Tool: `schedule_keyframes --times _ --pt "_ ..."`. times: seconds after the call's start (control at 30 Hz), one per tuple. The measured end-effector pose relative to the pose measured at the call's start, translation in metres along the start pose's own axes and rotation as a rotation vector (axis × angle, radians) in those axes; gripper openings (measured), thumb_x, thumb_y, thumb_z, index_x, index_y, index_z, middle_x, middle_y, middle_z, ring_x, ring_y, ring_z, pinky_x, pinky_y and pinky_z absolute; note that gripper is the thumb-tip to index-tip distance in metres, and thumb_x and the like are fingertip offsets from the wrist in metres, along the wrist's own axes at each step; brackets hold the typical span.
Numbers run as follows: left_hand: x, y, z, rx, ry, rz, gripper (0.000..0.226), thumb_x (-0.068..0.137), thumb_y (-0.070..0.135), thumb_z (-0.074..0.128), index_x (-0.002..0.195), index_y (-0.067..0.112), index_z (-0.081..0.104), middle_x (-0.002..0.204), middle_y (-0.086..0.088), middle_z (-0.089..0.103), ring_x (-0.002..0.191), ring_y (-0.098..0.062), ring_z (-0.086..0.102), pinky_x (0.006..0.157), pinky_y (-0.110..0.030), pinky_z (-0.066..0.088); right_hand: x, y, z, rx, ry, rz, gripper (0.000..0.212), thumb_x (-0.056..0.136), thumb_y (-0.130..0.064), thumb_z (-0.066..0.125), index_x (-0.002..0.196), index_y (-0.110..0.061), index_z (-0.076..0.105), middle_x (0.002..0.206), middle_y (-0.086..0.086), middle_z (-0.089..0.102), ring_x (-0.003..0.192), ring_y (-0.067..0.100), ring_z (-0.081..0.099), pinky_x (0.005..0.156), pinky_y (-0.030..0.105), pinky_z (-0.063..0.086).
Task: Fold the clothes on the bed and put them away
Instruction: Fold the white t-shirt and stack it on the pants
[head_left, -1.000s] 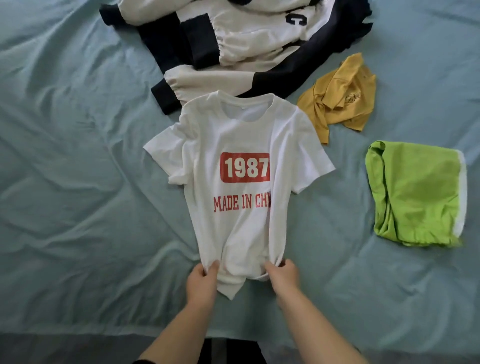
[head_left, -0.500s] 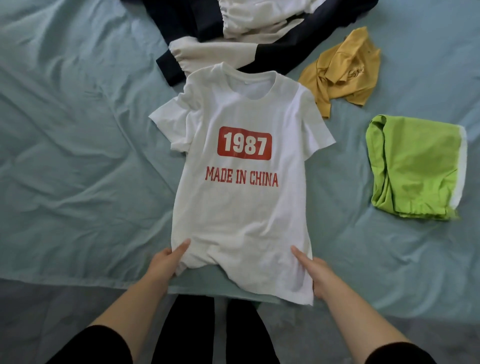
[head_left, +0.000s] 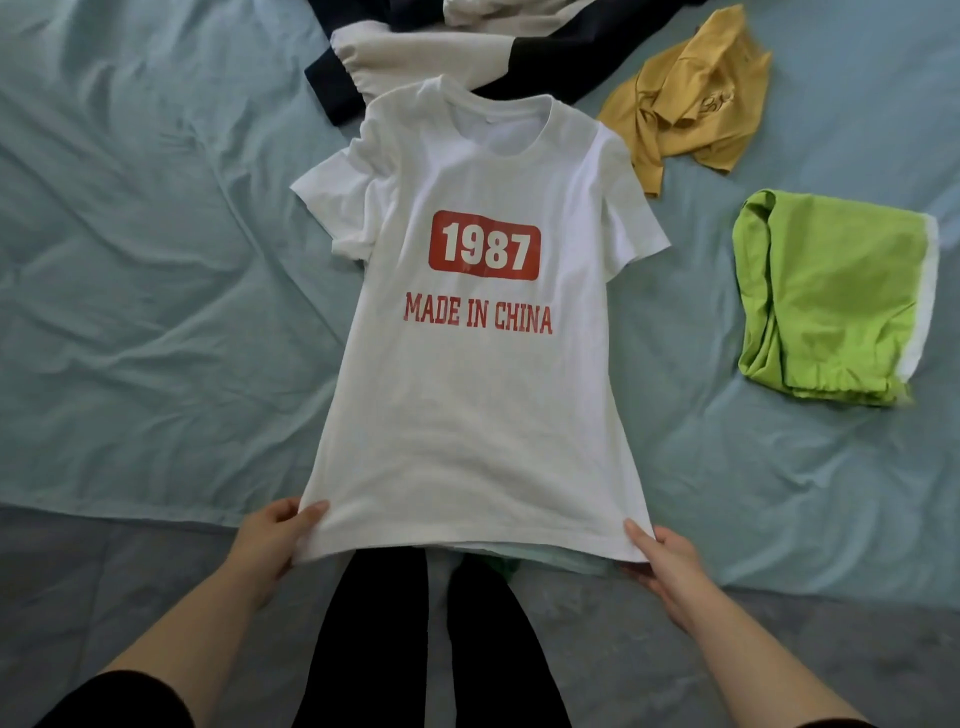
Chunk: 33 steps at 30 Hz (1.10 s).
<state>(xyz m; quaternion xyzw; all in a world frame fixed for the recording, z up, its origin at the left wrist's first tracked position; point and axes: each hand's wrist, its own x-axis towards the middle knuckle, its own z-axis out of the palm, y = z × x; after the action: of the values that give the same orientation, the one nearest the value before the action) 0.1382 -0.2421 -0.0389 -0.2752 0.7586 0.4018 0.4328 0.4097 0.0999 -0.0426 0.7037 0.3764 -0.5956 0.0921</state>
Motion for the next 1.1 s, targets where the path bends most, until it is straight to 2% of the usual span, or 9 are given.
schedule_keyframes --times 0.27,0.4,0.5,0.57,0.63,0.7,0.83,0.97,1.1 --pt "-0.004 -0.017 -0.006 0.242 0.067 0.072 0.010 0.083 0.011 0.073 0.085 0.003 0.069 0.082 -0.016 0.068 0.077 -0.025 0.058 0.071 -0.035 0.043 -0.001 0.024 -0.024 -0.417 0.017 -0.077 0.012 0.092 -0.017 0.063 0.084 -0.007 0.064 0.089 0.015 0.067 0.077 0.027 0.062 0.064 0.033 0.052" --pt "-0.011 0.000 0.009 0.243 0.127 0.152 0.028 0.081 0.020 0.077 0.100 0.005 0.063 0.093 -0.012 0.066 0.086 -0.025 0.060 0.079 -0.035 0.045 -0.012 0.015 -0.013 -0.865 0.340 -0.476 0.025 0.077 -0.024 0.078 0.078 -0.010 0.058 0.084 0.011 0.061 0.076 0.030 0.056 0.070 0.040 0.046" --pt "-0.004 0.024 0.028 0.287 0.206 0.209 0.042 0.081 0.033 0.076 0.109 0.005 0.061 0.099 -0.008 0.063 0.092 -0.025 0.060 0.083 -0.036 0.046 -0.023 -0.005 0.035 -1.026 0.368 -0.918 0.043 0.073 -0.025 0.081 0.108 -0.007 0.063 0.112 0.015 0.062 0.101 0.037 0.060 0.084 0.044 0.047" --pt "0.005 0.036 0.039 0.265 0.232 0.243 0.041 0.086 0.036 0.070 0.109 0.002 0.063 0.099 -0.009 0.063 0.091 -0.024 0.059 0.079 -0.032 0.043 -0.022 -0.019 0.077 -1.182 0.158 -1.049 0.067 0.088 -0.038 0.063 0.146 -0.018 0.037 0.155 0.006 0.030 0.142 0.026 0.030 0.113 0.044 0.022" --pt "0.016 0.041 0.044 0.166 0.261 0.256 0.036 0.093 0.032 0.061 0.106 -0.001 0.065 0.095 -0.010 0.062 0.087 -0.020 0.054 0.075 -0.028 0.038 -0.015 -0.020 0.105 -1.403 -0.032 -1.070 0.075 0.097 -0.052 0.035 0.150 -0.035 -0.014 0.157 -0.007 -0.026 0.145 0.014 -0.023 0.115 0.036 -0.019" --pt "0.024 0.038 0.041 0.097 0.275 0.227 0.033 0.098 0.025 0.055 0.106 -0.005 0.065 0.092 -0.012 0.058 0.085 -0.019 0.049 0.073 -0.028 0.035 -0.009 -0.009 0.111 -1.622 -0.143 -1.019 0.075 0.096 -0.059 0.024 0.138 -0.040 -0.035 0.146 -0.006 -0.045 0.136 0.017 -0.041 0.111 0.041 -0.028" --pt "0.026 0.030 0.026 -0.063 0.164 0.091 0.030 0.097 0.022 0.056 0.095 -0.006 0.065 0.082 -0.016 0.056 0.074 -0.022 0.048 0.067 -0.033 0.038 -0.010 -0.002 0.103 -1.794 -0.201 -0.905 0.077 0.093 -0.065 0.021 0.133 -0.038 -0.039 0.143 -0.002 -0.049 0.132 0.024 -0.044 0.113 0.047 -0.021" --pt "0.021 0.057 0.027 -0.270 -0.031 -0.074 0.035 0.101 0.029 0.046 0.076 0.008 0.058 0.051 -0.001 0.063 0.042 -0.011 0.057 0.045 -0.017 0.046 -0.033 -0.013 0.123 -1.692 -0.141 -0.938 0.069 0.095 -0.062 0.017 0.146 -0.036 -0.022 0.150 -0.004 -0.036 0.137 0.018 -0.035 0.111 0.042 -0.025" --pt "0.032 0.109 0.039 -0.353 -0.202 -0.057 0.030 0.102 0.019 0.042 0.082 0.010 0.062 0.059 0.001 0.070 0.053 -0.011 0.065 0.050 -0.021 0.052 -0.047 -0.036 0.182 -1.606 -0.120 -1.039 0.064 0.098 -0.058 0.013 0.146 -0.035 -0.023 0.155 -0.009 -0.028 0.139 0.010 -0.031 0.112 0.037 -0.022"
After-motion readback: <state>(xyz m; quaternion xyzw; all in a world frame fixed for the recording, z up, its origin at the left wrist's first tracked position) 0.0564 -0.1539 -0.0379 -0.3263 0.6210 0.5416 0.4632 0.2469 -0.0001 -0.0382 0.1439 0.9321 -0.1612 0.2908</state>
